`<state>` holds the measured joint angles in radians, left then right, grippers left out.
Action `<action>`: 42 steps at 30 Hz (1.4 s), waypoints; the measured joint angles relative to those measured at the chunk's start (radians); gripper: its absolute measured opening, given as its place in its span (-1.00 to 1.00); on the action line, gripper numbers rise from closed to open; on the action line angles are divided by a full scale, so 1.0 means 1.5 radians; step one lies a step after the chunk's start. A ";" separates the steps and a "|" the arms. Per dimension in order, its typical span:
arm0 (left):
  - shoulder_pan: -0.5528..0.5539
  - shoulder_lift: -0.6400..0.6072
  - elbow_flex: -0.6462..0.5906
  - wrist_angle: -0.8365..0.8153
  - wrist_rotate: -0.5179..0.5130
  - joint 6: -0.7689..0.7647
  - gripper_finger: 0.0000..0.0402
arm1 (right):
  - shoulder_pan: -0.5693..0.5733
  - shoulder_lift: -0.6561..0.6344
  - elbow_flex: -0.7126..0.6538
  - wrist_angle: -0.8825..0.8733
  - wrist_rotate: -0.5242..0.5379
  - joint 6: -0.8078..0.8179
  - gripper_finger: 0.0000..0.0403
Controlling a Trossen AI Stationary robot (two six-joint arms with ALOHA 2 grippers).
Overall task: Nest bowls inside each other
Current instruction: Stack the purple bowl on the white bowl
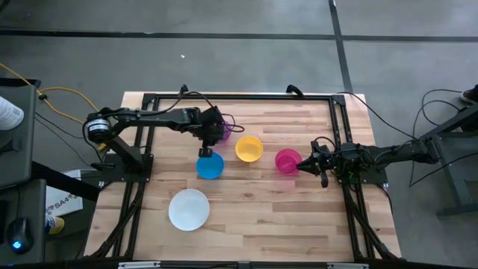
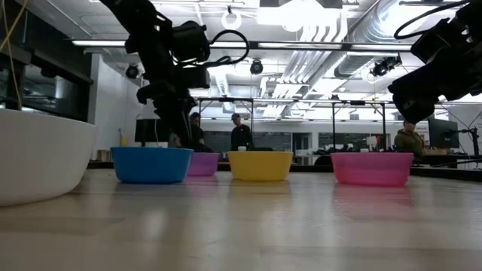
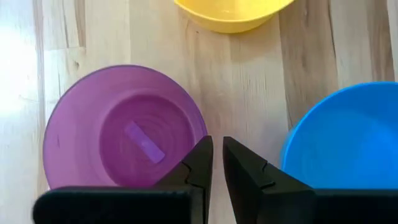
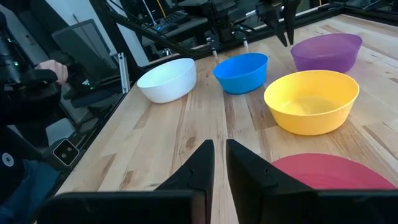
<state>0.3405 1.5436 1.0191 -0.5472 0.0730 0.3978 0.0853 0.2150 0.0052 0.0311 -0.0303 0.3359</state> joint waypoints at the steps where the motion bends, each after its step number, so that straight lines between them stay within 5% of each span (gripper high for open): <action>1: 0.000 0.000 0.000 -0.002 -0.002 -0.001 -0.81 | 0.000 0.000 0.000 0.000 0.000 0.000 -0.82; 9: 0.000 0.000 0.000 -0.026 -0.044 -0.012 -0.81 | 0.000 0.000 0.000 0.000 0.000 0.000 -0.82; 42: -0.009 -0.001 0.015 -0.017 -0.016 -0.079 -0.81 | 0.000 0.000 0.000 0.001 0.001 0.000 -0.82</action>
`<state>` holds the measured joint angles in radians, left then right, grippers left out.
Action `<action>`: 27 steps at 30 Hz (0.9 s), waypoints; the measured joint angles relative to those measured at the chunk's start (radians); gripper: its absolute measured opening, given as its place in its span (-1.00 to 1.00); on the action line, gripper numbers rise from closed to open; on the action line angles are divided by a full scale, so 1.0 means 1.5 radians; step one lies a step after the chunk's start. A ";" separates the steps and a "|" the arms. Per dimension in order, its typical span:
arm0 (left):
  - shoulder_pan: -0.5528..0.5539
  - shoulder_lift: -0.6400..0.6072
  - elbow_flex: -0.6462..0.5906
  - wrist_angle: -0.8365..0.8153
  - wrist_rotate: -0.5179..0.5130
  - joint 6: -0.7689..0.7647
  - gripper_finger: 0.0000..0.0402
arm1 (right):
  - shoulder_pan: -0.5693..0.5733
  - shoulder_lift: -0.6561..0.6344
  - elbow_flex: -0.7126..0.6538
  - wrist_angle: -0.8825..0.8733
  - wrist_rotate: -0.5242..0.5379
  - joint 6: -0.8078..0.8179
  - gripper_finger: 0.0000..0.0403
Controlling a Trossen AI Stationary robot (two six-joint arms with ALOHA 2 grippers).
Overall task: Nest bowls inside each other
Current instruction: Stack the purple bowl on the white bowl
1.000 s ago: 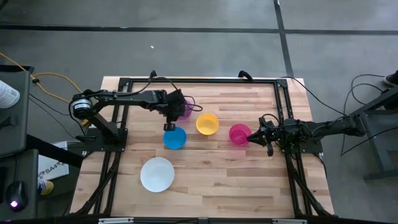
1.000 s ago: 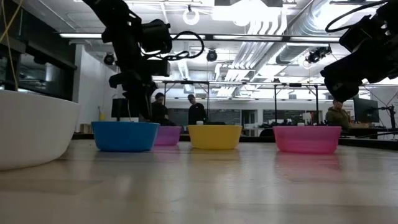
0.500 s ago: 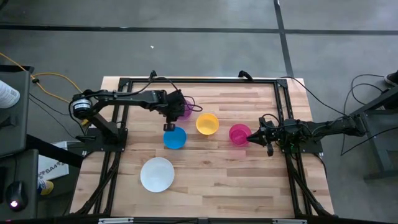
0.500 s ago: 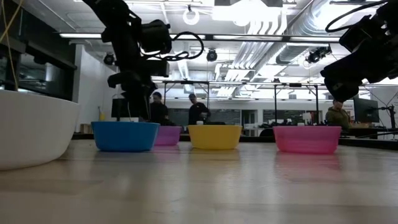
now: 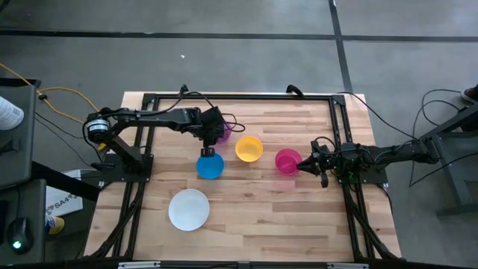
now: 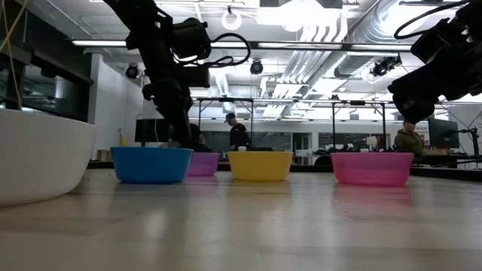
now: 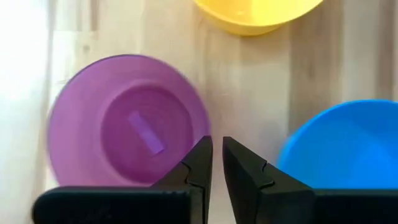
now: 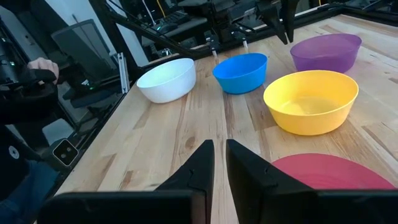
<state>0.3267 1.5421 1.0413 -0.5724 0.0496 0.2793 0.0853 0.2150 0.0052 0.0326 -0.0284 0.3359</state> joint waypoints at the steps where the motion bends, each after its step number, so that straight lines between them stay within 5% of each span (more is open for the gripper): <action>1: 0.000 0.000 0.002 -0.001 0.005 -0.002 -0.81 | 0.000 0.000 0.000 0.000 0.000 0.000 -0.82; 11: 0.000 0.000 0.005 -0.005 0.010 -0.013 -0.81 | 0.000 0.000 0.000 0.000 0.000 0.000 -0.82; 27: 0.000 0.000 0.005 -0.040 0.009 0.112 -0.81 | 0.000 0.000 0.000 0.000 0.000 0.000 -0.82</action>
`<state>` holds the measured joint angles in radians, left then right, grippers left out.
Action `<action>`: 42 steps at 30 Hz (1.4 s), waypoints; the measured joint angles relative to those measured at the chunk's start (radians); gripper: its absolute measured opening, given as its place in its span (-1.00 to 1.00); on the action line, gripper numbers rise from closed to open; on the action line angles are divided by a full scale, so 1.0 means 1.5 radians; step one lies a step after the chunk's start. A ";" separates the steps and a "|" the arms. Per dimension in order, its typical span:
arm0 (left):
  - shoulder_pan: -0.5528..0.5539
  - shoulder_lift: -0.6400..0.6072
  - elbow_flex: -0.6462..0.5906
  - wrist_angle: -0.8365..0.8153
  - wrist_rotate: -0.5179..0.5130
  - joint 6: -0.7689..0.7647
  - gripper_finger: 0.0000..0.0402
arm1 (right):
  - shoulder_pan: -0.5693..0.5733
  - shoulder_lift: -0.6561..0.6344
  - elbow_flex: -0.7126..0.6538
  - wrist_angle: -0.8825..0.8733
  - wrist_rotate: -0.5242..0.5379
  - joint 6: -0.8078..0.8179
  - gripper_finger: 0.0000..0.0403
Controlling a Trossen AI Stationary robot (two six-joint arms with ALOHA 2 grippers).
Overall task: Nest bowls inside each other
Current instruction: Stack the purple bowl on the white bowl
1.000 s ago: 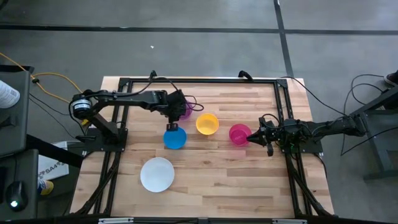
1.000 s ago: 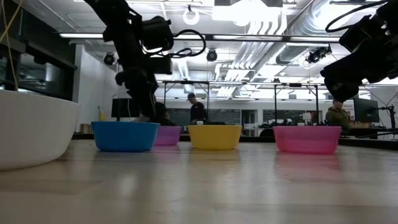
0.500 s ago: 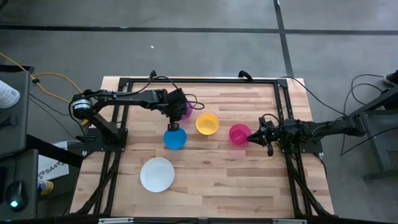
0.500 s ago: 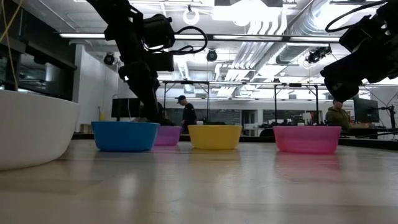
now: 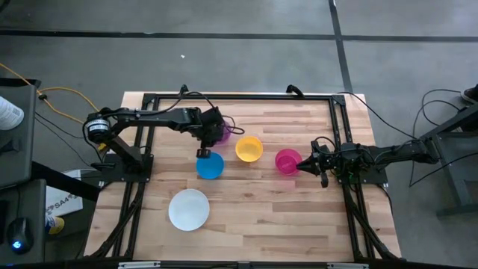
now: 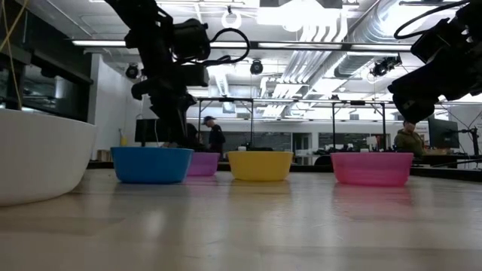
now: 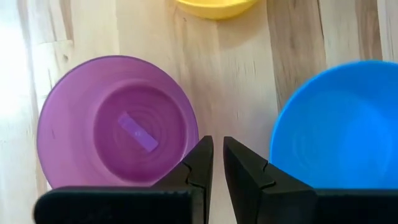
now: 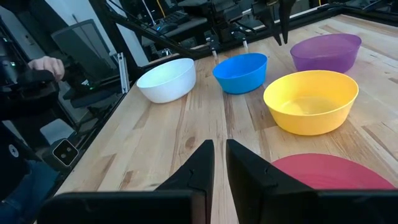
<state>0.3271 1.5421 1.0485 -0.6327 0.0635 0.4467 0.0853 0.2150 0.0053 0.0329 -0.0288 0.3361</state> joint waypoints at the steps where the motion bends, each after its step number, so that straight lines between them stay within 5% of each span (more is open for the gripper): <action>1: 0.000 0.000 0.000 -0.003 0.000 0.008 -0.81 | 0.000 0.000 0.000 0.000 0.000 0.000 -0.82; 17: 0.019 0.000 0.000 -0.019 -0.004 0.078 -0.80 | 0.000 0.000 0.000 0.000 0.000 0.000 -0.82; 28: 0.028 0.000 0.000 -0.033 -0.003 0.089 -0.46 | 0.000 0.000 0.000 0.000 0.000 0.000 -0.82; 42: 0.031 0.054 -0.004 -0.031 -0.015 0.118 -0.44 | 0.000 0.000 0.000 0.000 0.000 0.000 -0.82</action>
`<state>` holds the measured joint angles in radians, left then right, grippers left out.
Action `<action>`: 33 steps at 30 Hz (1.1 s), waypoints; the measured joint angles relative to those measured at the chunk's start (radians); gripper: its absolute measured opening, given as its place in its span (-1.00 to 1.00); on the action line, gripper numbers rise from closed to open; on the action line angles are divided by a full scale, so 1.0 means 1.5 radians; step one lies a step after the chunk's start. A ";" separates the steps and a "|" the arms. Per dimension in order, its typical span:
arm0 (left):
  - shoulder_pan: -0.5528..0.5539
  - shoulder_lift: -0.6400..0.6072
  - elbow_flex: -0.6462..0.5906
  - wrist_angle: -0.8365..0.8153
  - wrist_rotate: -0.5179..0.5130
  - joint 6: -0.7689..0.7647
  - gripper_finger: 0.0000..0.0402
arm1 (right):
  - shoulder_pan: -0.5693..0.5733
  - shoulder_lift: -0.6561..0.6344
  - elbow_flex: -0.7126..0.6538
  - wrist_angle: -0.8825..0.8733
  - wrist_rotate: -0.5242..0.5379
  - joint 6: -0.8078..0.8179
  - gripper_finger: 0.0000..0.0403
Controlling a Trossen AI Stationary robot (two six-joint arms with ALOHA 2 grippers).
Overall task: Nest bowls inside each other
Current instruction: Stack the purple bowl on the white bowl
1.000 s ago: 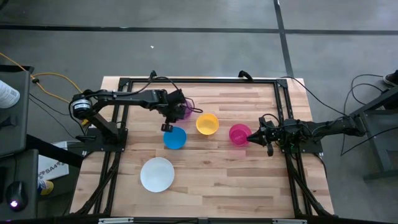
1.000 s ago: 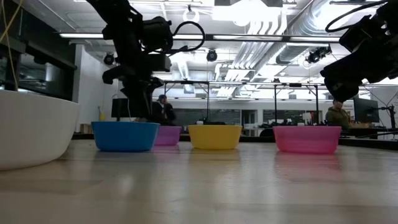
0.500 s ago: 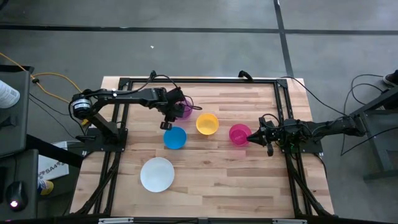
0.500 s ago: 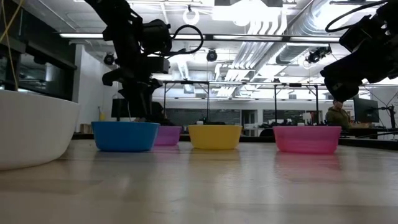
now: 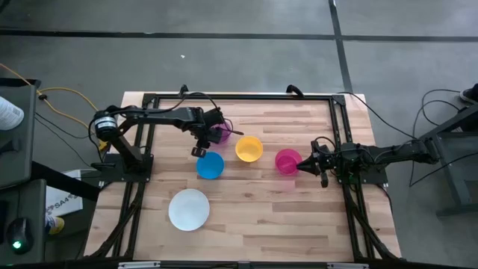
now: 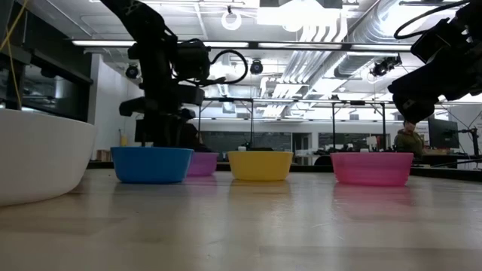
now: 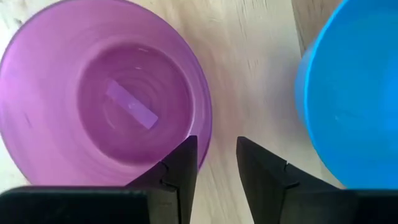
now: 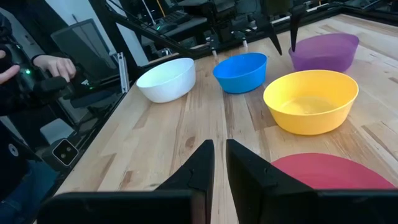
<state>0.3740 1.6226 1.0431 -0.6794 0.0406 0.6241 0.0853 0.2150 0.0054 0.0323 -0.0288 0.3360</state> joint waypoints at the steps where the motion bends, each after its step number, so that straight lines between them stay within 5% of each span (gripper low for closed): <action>1: 0.001 0.000 0.000 0.002 -0.002 0.001 -0.44 | 0.000 0.000 0.000 0.000 0.000 0.000 -0.82; 33: 0.008 0.025 0.001 0.019 -0.035 0.025 -0.45 | 0.000 0.000 0.000 0.000 0.000 0.000 -0.82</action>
<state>0.3862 1.6604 1.0443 -0.6505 -0.0118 0.6620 0.0853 0.2150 0.0052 0.0326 -0.0288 0.3362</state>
